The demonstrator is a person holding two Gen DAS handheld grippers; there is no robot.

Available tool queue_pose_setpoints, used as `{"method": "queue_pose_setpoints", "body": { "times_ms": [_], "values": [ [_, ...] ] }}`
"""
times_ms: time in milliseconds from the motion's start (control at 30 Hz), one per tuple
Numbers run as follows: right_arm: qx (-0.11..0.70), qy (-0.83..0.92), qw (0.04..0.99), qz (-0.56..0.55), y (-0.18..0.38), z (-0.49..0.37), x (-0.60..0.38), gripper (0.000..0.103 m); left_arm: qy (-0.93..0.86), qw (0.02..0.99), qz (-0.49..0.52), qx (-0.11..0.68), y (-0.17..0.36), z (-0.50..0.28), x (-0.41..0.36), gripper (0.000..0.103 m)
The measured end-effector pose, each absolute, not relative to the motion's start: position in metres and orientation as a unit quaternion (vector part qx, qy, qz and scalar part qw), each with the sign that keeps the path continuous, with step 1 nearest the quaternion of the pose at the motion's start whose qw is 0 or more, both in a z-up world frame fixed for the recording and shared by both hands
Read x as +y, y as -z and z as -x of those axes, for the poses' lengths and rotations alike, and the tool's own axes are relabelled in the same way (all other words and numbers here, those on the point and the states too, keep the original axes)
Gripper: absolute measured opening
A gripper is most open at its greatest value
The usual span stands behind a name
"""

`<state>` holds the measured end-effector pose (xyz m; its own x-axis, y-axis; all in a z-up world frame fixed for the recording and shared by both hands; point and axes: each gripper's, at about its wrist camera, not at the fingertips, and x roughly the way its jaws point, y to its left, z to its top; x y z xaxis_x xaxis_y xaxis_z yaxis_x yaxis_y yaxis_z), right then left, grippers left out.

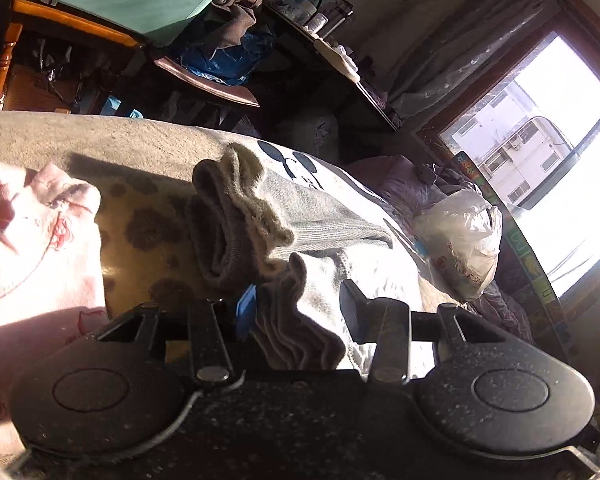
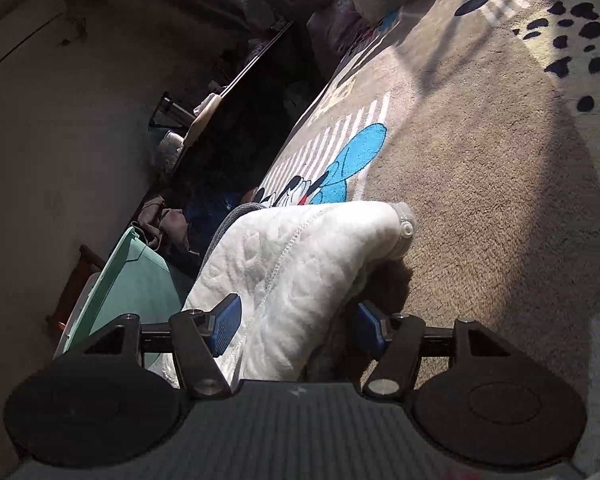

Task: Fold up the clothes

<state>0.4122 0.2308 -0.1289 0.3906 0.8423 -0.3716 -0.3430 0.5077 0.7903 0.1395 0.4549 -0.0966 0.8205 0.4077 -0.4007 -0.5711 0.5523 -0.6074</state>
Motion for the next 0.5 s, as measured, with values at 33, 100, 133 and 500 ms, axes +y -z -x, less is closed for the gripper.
{"method": "queue_pose_setpoints", "body": {
  "times_ms": [33, 100, 133, 500],
  "values": [
    [0.396, -0.384, 0.771, -0.318, 0.128, -0.409, 0.223, 0.062, -0.292, 0.881, 0.359, 0.1, 0.092, -0.141, 0.448, 0.038],
    [0.394, -0.388, 0.766, -0.327, 0.127, -0.4, 0.207, 0.063, -0.264, 0.897, 0.348, 0.071, 0.09, -0.149, 0.439, 0.038],
    [0.393, -0.392, 0.764, -0.329, 0.126, -0.395, 0.199, 0.063, -0.244, 0.903, 0.346, 0.071, 0.092, -0.155, 0.437, 0.038],
    [0.377, -0.394, 0.806, -0.231, 0.105, -0.29, 0.077, 0.071, -0.2, 0.91, 0.342, 0.123, 0.096, -0.193, 0.409, 0.065]
  ]
}}
